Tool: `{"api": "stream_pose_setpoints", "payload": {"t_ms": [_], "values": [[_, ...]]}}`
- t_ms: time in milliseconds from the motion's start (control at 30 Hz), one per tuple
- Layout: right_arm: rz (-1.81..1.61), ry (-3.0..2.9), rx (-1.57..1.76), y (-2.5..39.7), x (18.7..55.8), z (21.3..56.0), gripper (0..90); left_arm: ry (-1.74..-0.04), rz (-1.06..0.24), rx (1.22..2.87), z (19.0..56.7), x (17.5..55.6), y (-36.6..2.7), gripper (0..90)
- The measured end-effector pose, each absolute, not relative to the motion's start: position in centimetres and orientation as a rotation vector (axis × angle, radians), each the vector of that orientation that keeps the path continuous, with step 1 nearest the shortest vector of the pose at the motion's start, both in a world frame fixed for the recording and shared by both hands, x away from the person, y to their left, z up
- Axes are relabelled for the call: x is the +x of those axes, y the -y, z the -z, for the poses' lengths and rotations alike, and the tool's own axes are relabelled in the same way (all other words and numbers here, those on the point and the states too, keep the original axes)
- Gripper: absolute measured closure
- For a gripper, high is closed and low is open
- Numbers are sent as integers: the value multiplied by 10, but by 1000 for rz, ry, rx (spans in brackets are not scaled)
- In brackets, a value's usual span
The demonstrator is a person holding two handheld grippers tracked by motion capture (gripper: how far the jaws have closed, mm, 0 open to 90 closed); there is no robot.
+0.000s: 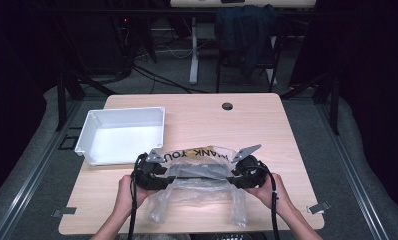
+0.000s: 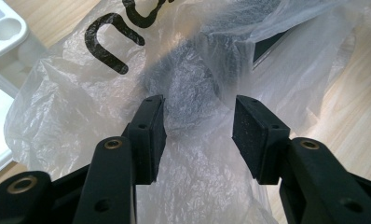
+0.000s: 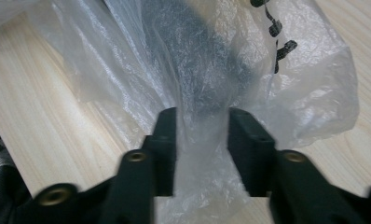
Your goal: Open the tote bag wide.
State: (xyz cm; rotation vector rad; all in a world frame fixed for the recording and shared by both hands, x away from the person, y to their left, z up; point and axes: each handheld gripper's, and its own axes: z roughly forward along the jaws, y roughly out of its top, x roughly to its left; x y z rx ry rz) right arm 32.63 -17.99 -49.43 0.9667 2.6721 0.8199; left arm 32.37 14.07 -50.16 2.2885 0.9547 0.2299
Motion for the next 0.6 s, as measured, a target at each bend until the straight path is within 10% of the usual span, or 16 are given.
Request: {"api": "stream_pose_setpoints", "payload": {"t_ms": [600], "values": [[-873, -2625, 951, 184, 326, 489, 873, -879, -279, 2276, 488, 310, -122, 402]]}}
